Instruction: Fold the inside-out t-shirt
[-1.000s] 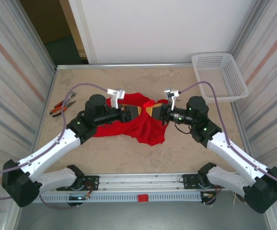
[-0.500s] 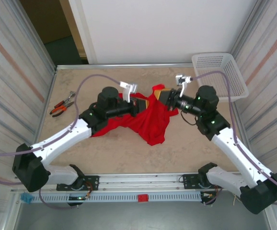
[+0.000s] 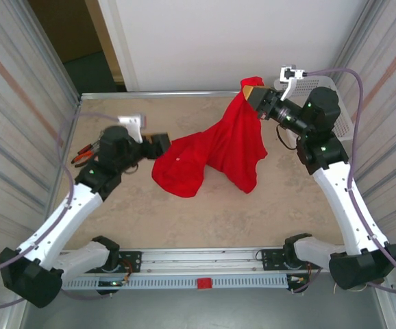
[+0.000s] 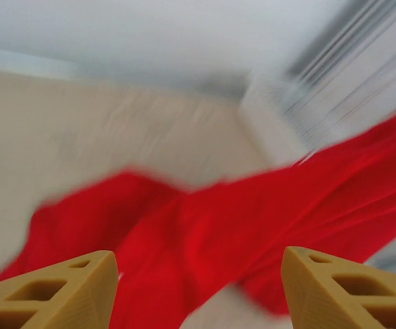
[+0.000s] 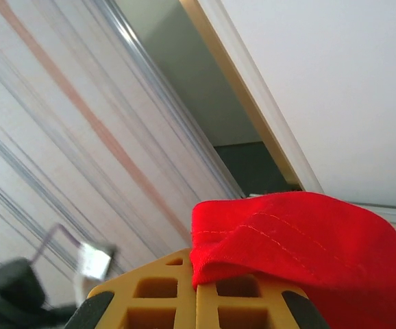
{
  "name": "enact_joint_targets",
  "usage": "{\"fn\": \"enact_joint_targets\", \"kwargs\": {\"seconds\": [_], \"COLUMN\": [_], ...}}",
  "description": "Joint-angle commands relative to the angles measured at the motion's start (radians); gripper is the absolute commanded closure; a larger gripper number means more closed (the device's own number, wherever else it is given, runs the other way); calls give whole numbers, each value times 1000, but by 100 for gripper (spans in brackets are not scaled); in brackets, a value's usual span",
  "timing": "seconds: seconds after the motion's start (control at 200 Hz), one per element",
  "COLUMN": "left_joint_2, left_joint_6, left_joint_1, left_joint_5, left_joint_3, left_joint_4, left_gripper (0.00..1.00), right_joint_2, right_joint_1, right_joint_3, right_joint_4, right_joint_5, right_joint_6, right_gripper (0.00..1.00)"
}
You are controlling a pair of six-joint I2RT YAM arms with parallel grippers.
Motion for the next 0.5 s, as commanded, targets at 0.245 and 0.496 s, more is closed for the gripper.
{"fn": "enact_joint_targets", "kwargs": {"seconds": [0.245,0.496], "left_joint_2": [264,597], "left_joint_6": [-53,111], "left_joint_1": [-340,-475], "left_joint_5": [-322,-465], "left_joint_3": [-91,134], "left_joint_4": [-111,-220], "left_gripper": [32,30], "right_joint_2": [-44,-49], "right_joint_1": [-26,-36], "right_joint_3": [-71,-89], "right_joint_4": [-16,-18], "right_joint_5": [6,22], "right_joint_6": [-25,-23], "right_gripper": [100,100]}}
